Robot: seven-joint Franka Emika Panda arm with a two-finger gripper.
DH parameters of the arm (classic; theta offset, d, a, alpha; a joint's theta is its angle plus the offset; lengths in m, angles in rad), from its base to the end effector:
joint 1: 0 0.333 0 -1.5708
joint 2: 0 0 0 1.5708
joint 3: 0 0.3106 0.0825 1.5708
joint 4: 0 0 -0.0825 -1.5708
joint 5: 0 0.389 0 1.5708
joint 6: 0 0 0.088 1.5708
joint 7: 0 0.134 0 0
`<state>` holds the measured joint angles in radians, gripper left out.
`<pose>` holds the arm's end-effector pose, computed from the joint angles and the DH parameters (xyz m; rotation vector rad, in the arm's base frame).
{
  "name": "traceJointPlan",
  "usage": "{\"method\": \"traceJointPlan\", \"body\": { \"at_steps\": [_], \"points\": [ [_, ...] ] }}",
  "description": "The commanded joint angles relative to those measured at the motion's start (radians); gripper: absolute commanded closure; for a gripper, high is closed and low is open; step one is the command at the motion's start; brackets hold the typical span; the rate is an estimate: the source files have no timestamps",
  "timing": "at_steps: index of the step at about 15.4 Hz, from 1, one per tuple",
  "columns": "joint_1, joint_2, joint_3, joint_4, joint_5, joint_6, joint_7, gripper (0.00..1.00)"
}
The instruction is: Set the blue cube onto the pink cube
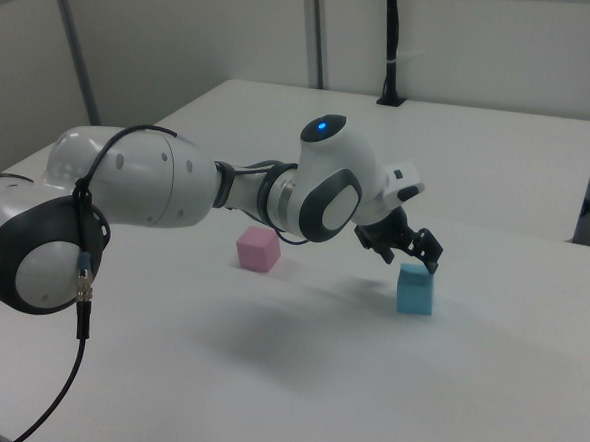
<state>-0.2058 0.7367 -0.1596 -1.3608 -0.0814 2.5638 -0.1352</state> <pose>0.7447 -0.2532 0.3084 2.8088 -0.1488 0.6020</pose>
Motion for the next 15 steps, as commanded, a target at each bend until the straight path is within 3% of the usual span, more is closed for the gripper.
{"method": "traceJointPlan", "body": {
  "at_steps": [1,6,15],
  "points": [
    [0.003,-0.005,-0.006,-0.004,-0.001,0.013,-0.030,0.00],
    [-0.001,-0.003,-0.008,-0.046,-0.001,-0.005,-0.201,0.00],
    [0.002,-0.005,-0.015,-0.046,0.005,-0.007,-0.205,0.07]
  ]
}}
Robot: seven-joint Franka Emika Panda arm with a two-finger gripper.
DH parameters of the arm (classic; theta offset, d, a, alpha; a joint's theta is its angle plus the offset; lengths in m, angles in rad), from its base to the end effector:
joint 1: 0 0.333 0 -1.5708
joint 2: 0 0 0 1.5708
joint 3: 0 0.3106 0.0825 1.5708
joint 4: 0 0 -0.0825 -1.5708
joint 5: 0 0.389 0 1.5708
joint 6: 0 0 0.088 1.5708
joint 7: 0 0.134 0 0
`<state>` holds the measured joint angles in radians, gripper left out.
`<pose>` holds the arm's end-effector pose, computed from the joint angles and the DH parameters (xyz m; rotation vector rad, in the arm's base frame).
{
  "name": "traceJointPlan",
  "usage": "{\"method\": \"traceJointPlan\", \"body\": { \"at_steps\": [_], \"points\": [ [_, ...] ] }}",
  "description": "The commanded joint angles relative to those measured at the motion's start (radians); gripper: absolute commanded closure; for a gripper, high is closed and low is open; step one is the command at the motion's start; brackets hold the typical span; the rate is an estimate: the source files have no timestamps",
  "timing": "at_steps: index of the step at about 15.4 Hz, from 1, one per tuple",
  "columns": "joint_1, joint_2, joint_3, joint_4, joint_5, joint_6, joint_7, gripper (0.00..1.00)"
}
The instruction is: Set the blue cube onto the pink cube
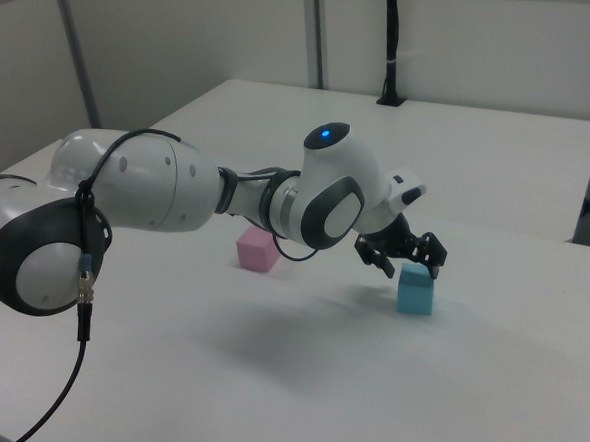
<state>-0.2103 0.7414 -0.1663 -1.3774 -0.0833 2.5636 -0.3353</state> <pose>0.7385 -0.2601 0.2967 2.7843 0.1212 0.5215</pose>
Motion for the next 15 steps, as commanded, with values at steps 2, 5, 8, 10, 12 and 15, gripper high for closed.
{"method": "traceJointPlan", "body": {
  "at_steps": [2,5,8,10,12,15],
  "points": [
    [0.008,-0.020,-0.009,-0.029,0.002,-0.023,-0.008,0.12],
    [0.008,-0.019,-0.009,-0.032,0.001,-0.025,-0.013,0.00],
    [0.009,-0.019,-0.009,-0.032,-0.001,-0.039,-0.014,0.00],
    [0.009,-0.017,-0.009,-0.049,-0.001,-0.042,-0.016,0.00],
    [0.011,-0.017,-0.009,-0.052,-0.001,-0.040,-0.014,0.00],
    [0.015,-0.033,-0.004,-0.042,0.011,-0.045,0.001,0.00]
  ]
}}
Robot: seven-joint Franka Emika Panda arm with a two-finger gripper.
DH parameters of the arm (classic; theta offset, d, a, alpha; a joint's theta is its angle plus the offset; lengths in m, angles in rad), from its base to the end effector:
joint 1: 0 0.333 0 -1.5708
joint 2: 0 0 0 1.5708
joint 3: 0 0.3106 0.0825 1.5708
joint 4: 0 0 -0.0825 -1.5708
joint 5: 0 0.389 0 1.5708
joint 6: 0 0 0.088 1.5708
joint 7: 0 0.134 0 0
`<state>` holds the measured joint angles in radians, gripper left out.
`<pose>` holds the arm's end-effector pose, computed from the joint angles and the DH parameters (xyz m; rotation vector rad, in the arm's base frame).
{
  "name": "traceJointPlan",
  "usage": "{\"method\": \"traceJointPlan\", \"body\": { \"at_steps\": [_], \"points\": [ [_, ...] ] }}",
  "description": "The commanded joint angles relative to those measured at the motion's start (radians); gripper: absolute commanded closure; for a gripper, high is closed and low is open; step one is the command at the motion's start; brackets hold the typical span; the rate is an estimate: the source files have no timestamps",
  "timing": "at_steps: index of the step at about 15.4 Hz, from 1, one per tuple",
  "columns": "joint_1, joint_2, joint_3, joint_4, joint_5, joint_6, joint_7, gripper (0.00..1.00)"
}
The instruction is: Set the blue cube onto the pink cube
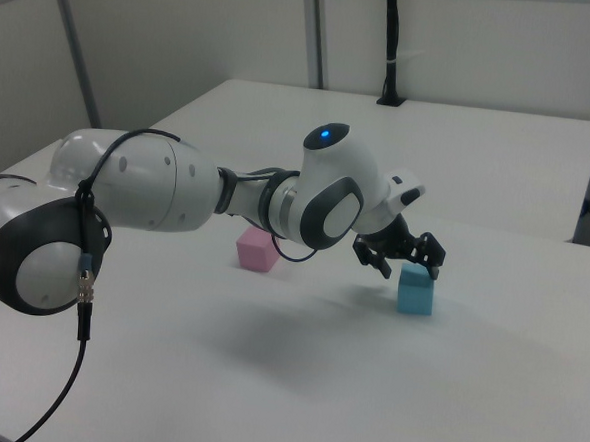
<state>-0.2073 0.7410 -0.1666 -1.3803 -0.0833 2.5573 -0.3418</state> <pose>0.7381 -0.2580 0.2947 2.7878 0.1334 0.5092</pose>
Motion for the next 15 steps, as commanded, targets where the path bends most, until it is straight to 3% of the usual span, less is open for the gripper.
{"method": "traceJointPlan", "body": {
  "at_steps": [1,13,14,15],
  "points": [
    [0.012,-0.043,-0.004,-0.039,0.011,-0.043,0.010,0.00],
    [0.003,-0.049,-0.008,-0.039,-0.001,-0.074,0.000,0.00],
    [0.003,-0.043,-0.008,-0.040,-0.001,-0.074,0.000,0.03],
    [0.003,-0.042,-0.008,-0.040,-0.001,-0.074,0.001,0.13]
  ]
}}
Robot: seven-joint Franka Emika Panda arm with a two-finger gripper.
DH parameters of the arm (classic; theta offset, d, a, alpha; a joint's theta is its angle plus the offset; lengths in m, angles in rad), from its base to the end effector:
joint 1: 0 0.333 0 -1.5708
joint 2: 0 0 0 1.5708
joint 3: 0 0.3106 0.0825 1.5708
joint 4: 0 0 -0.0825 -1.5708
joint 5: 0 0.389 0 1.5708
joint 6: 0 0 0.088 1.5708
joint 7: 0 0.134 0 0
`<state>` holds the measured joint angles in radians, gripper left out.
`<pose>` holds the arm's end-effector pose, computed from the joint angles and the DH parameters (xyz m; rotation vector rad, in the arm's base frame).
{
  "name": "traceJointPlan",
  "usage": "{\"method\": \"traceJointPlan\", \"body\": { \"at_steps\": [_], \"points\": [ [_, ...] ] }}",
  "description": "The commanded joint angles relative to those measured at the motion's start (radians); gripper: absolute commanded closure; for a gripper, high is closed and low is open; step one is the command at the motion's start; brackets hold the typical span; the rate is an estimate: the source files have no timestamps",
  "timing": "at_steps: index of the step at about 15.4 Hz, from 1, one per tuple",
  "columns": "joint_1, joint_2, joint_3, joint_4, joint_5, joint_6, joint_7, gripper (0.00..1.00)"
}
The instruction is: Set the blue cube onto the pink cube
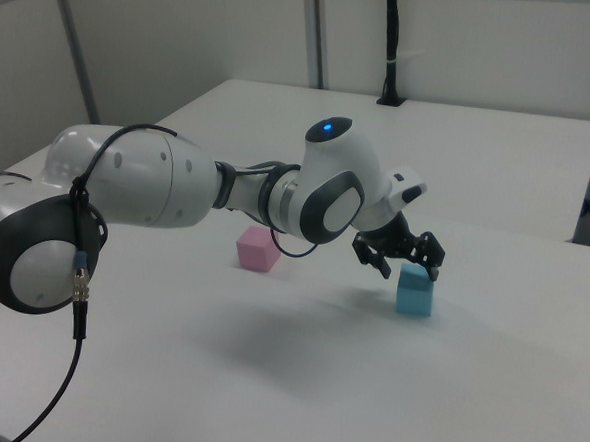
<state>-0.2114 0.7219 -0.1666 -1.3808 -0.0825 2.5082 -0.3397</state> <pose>0.7331 -0.2611 0.3027 2.8054 0.1153 0.4699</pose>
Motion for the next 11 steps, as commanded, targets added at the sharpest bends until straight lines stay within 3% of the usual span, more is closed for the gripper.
{"method": "traceJointPlan", "body": {
  "at_steps": [1,5,11],
  "points": [
    [0.009,-0.019,-0.007,-0.041,-0.002,-0.025,-0.001,0.25],
    [0.013,-0.018,-0.005,-0.041,-0.003,-0.023,-0.002,0.65],
    [0.015,-0.027,-0.001,-0.038,0.000,-0.028,0.007,0.69]
  ]
}}
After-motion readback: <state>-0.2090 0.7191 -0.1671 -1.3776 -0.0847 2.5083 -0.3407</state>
